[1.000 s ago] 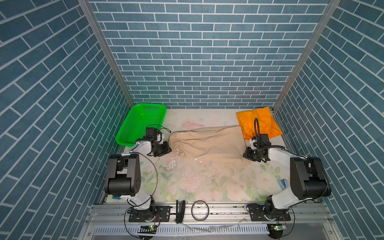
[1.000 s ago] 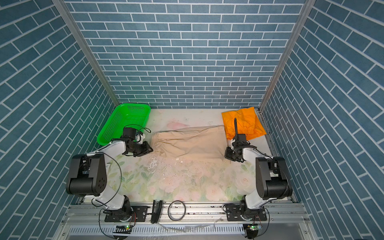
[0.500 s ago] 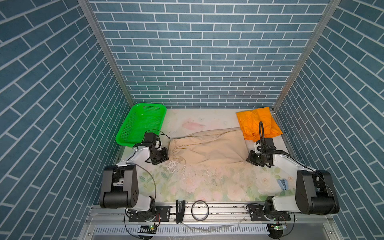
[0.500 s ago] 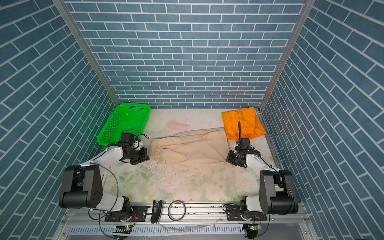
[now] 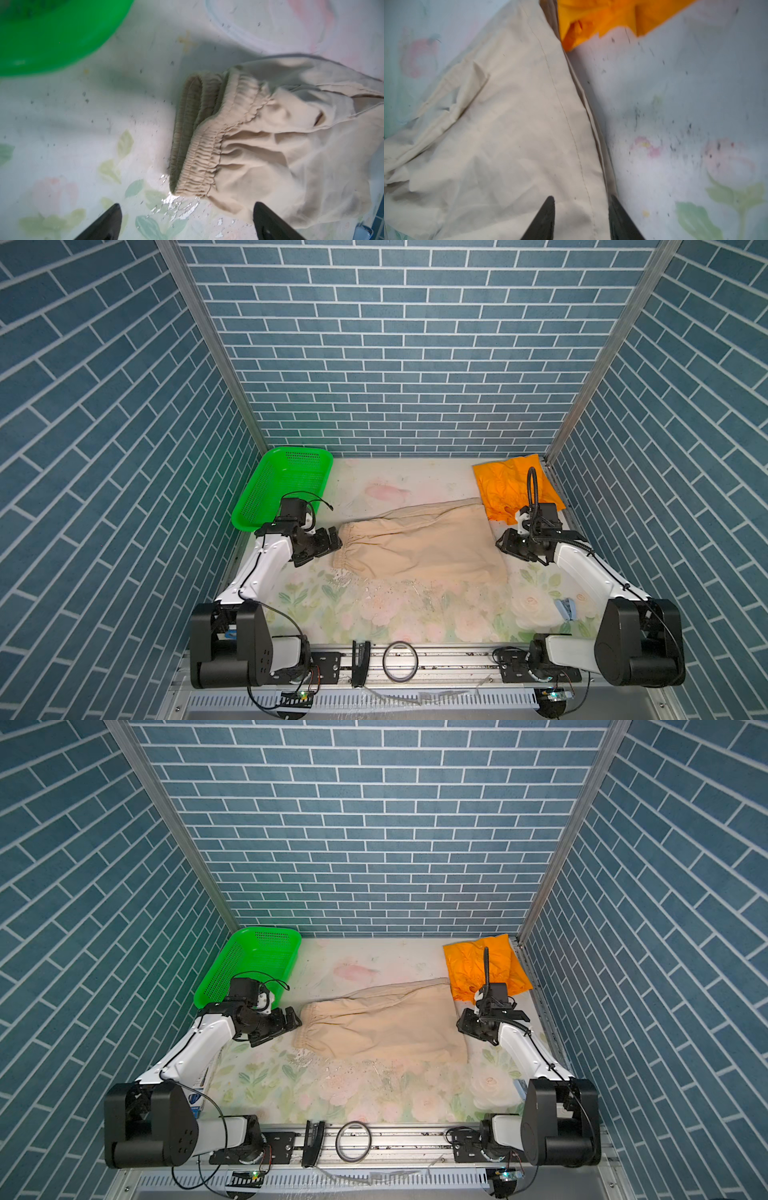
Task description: Fold and stack the shorts
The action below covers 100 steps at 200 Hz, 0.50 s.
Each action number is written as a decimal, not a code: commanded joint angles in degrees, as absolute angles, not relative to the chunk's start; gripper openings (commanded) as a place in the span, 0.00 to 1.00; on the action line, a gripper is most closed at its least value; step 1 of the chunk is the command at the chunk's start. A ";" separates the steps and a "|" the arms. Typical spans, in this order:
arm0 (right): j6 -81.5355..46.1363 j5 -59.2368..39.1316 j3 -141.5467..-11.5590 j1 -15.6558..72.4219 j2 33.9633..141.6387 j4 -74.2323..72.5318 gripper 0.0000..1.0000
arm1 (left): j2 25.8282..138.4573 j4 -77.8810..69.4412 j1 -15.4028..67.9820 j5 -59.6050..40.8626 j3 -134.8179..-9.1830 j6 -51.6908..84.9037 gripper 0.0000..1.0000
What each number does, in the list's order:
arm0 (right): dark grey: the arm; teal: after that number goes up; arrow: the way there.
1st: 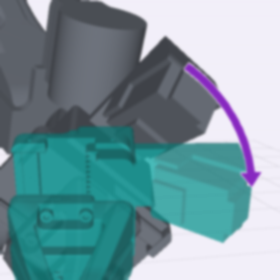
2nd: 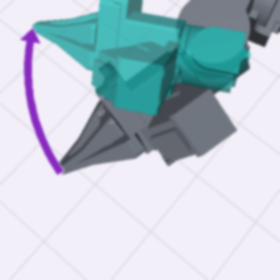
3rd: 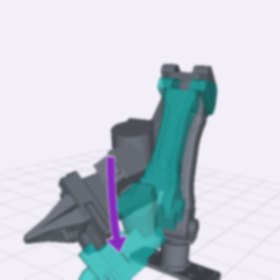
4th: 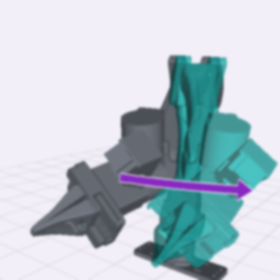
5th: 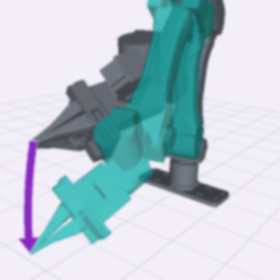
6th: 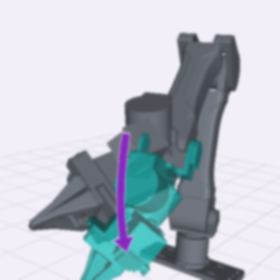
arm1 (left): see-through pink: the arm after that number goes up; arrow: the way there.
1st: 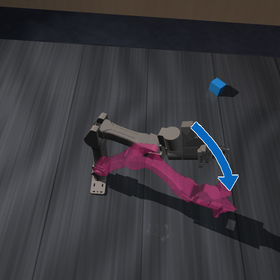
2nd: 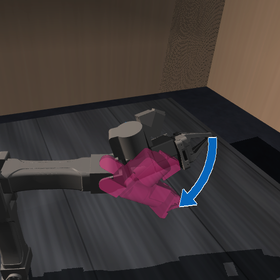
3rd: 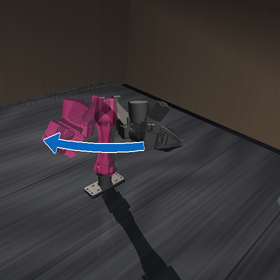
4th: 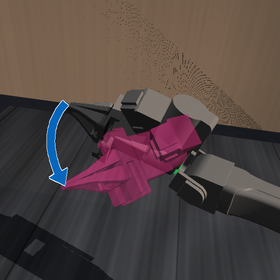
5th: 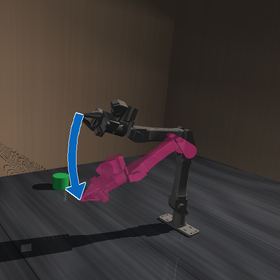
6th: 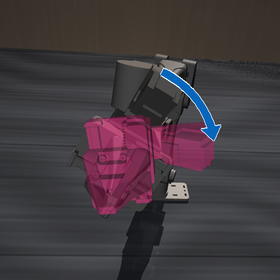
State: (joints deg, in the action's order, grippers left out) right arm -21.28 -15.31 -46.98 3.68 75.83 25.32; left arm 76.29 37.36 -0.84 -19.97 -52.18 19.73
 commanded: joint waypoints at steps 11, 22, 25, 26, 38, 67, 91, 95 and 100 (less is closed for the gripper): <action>-13.66 -17.96 -53.79 3.52 84.98 18.17 0.46 | 81.88 25.32 -1.00 -25.62 -55.11 18.22 1.00; -12.20 -18.01 -56.81 3.58 88.78 17.19 0.47 | 83.76 23.50 -1.05 -25.83 -55.61 17.87 1.00; -11.76 -18.13 -57.76 3.60 89.83 17.07 0.48 | 84.13 23.21 -1.05 -26.06 -55.77 17.63 1.00; -11.60 -18.20 -58.02 3.56 90.18 17.06 0.48 | 84.21 23.16 -1.05 -26.08 -55.84 17.56 1.00; -10.16 -19.00 -61.63 3.60 94.30 17.12 0.48 | 85.67 22.11 -1.05 -26.75 -55.95 16.91 0.99; -8.89 -21.60 -67.56 3.60 101.91 16.18 0.49 | 88.14 19.91 -1.06 -28.66 -55.31 16.14 0.90; -8.20 -22.45 -70.53 3.81 105.87 16.15 0.49 | 89.95 19.97 -1.05 -30.00 -55.46 15.73 0.81; -8.05 -22.50 -70.92 3.80 106.37 16.18 0.49 | 90.01 19.80 -1.05 -30.13 -55.33 15.86 0.80; -7.85 -22.27 -71.37 3.81 106.92 16.26 0.49 | 90.28 19.61 -1.05 -30.31 -55.24 15.82 0.79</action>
